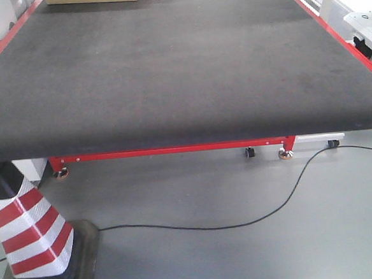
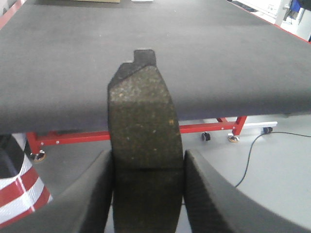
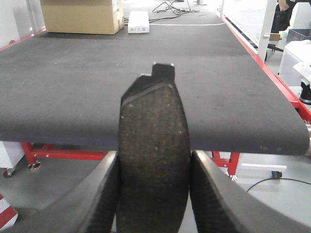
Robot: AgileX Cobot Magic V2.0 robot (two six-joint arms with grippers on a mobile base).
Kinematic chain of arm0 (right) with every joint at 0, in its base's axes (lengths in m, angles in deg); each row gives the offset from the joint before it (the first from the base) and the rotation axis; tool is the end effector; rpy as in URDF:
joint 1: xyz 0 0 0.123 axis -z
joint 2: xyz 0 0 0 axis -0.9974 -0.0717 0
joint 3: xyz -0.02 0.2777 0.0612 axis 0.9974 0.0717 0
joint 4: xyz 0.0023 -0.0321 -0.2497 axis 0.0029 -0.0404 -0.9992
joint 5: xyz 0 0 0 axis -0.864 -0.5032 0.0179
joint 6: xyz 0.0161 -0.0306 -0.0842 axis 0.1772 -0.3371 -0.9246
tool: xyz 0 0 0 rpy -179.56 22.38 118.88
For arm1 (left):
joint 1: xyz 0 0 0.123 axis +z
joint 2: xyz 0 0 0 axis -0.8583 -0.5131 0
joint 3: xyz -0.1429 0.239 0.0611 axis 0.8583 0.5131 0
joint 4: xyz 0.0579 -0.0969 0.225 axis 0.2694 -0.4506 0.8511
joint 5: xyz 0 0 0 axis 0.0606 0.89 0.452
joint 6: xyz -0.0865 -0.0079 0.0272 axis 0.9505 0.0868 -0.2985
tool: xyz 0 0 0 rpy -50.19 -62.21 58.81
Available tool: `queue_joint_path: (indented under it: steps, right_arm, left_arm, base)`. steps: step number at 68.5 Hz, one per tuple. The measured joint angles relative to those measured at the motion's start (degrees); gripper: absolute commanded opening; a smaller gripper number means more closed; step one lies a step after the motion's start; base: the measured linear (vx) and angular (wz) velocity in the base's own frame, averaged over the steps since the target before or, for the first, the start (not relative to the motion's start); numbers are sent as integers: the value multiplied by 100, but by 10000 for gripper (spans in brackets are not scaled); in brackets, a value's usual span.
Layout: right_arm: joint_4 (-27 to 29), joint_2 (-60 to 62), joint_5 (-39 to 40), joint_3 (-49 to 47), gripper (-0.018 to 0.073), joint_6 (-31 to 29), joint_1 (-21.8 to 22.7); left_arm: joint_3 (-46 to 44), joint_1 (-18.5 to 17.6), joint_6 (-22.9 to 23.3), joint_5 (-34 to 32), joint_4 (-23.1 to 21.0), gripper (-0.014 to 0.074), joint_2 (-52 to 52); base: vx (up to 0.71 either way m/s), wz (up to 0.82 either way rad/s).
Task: Move and align brake pads A on conveyor
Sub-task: 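Approach and stop over the black conveyor belt holding both pads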
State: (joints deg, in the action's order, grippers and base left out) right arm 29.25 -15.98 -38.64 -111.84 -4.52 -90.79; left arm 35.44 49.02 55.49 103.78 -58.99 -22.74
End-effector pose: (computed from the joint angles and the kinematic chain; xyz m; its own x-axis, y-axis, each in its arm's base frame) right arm 0.0834 0.0087 0.2999 -0.1758 -0.0138 -0.9843 -0.1020 0.9948 0.0043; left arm 0.1035 -0.0183 0.2850 -0.2808 -0.0344 -0.9591 0.1506 0.9854 -0.0794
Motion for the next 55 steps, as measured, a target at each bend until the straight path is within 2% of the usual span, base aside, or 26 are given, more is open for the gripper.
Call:
queue_joint_path:
  steps: [55]
  right_arm:
    - [0,0,0,0,-11,0,0]
  left_arm:
    - [0,0,0,0,0,-6,0]
  base:
    - [35,3]
